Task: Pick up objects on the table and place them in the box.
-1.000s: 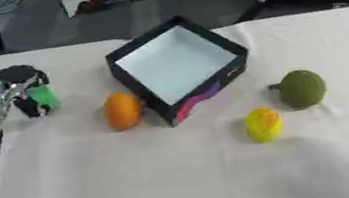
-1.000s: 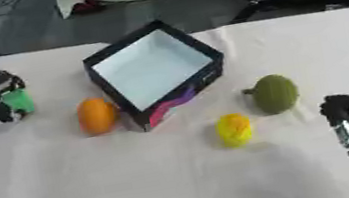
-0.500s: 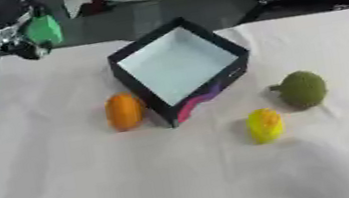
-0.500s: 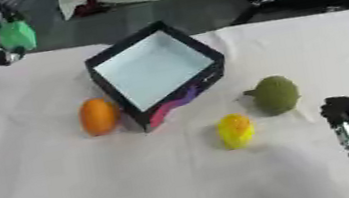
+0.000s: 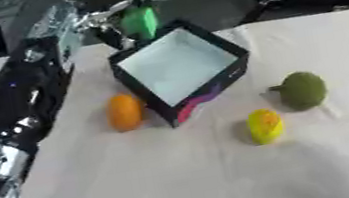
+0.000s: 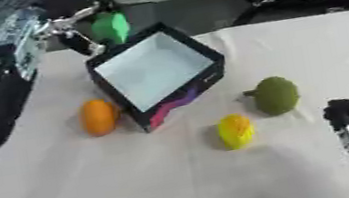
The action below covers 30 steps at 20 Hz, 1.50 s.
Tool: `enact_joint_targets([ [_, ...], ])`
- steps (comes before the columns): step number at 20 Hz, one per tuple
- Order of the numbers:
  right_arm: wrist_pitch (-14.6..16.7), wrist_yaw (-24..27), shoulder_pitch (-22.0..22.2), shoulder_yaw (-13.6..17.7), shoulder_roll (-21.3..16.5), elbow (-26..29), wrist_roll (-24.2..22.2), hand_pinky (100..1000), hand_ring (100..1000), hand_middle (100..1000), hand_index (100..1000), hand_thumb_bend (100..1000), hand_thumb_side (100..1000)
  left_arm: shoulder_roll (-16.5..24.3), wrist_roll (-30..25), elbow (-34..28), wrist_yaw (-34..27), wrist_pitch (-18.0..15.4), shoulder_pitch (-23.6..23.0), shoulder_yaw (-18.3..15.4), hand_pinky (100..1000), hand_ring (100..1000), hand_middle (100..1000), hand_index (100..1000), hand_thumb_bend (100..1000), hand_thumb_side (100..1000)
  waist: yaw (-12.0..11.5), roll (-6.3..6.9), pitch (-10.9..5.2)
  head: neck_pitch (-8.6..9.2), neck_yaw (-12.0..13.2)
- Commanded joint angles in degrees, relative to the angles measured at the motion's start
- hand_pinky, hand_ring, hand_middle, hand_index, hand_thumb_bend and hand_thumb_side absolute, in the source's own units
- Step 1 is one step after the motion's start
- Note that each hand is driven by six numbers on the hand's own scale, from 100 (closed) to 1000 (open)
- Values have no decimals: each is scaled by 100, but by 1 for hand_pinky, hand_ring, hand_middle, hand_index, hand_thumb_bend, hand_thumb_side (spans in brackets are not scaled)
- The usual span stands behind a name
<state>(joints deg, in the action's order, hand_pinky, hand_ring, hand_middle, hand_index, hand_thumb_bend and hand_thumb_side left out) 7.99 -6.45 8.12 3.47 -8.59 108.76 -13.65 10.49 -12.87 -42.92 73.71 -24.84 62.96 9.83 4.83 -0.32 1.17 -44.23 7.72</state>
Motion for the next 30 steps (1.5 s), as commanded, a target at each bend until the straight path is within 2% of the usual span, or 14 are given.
enact_joint_targets([
  [1,10,67,-75,-27,-78,41,-52,775,746,679,764,100,542,-340,211,335,661,298,62,-259,572,464,483,666,179,108,42,-5,-122,11,93],
  [3,12,87,-94,-40,-75,37,-73,775,746,679,764,100,542,-485,388,541,1028,488,29,-395,573,466,485,668,180,111,74,-10,-117,11,108],
  [5,10,100,-109,-44,-70,32,-83,775,746,679,764,100,544,-565,556,706,1319,746,-10,-517,640,516,543,743,216,151,95,-10,-110,11,130],
  [6,8,103,-114,-45,-69,29,-85,775,746,679,764,100,544,-593,643,769,1433,851,-21,-555,640,516,543,743,216,151,98,-9,-108,11,136],
  [7,8,104,-117,-46,-67,27,-89,775,746,679,764,100,544,-598,723,821,1522,936,-33,-584,696,571,604,816,257,231,97,-8,-105,11,133],
  [8,9,104,-119,-47,-65,26,-93,775,746,679,764,100,544,-599,796,861,1587,997,-40,-601,702,577,611,823,269,252,95,-7,-104,11,131],
  [9,10,103,-120,-44,-64,26,-93,775,746,679,764,100,543,-587,876,883,1625,1046,-45,-619,734,646,688,882,481,642,91,-7,-103,11,126],
  [10,10,103,-119,-39,-63,26,-89,775,746,679,764,100,543,-573,956,899,1645,1085,-50,-629,758,696,737,906,588,823,87,-7,-102,11,123],
  [13,9,93,-113,-27,-60,27,-78,775,746,679,764,100,542,-470,1224,876,1633,1189,-40,-633,803,773,814,933,682,971,66,-6,-101,11,111],
  [18,7,79,-100,-16,-57,25,-68,775,746,679,764,100,545,-122,1414,708,1590,1173,66,-553,847,840,912,966,720,1000,20,2,-106,11,104],
  [21,5,76,-101,9,-61,25,-51,775,746,679,764,100,543,299,1406,335,1243,907,127,-480,833,811,886,956,605,933,-22,15,-115,11,91],
  [23,-3,64,-93,33,-68,22,-26,775,746,679,764,100,545,698,1199,-63,701,599,129,-387,810,769,841,928,525,899,-54,36,-116,11,59],
  [26,-7,38,-89,50,-80,20,-7,775,746,679,764,100,544,1342,541,-735,-480,185,17,-233,788,736,804,906,472,887,-75,64,-112,11,8],
  [30,-6,11,-83,72,-98,25,19,775,746,679,764,100,543,2045,-706,-1400,-2073,-13,-306,25,773,707,768,889,421,858,-83,92,-105,11,-46],
])
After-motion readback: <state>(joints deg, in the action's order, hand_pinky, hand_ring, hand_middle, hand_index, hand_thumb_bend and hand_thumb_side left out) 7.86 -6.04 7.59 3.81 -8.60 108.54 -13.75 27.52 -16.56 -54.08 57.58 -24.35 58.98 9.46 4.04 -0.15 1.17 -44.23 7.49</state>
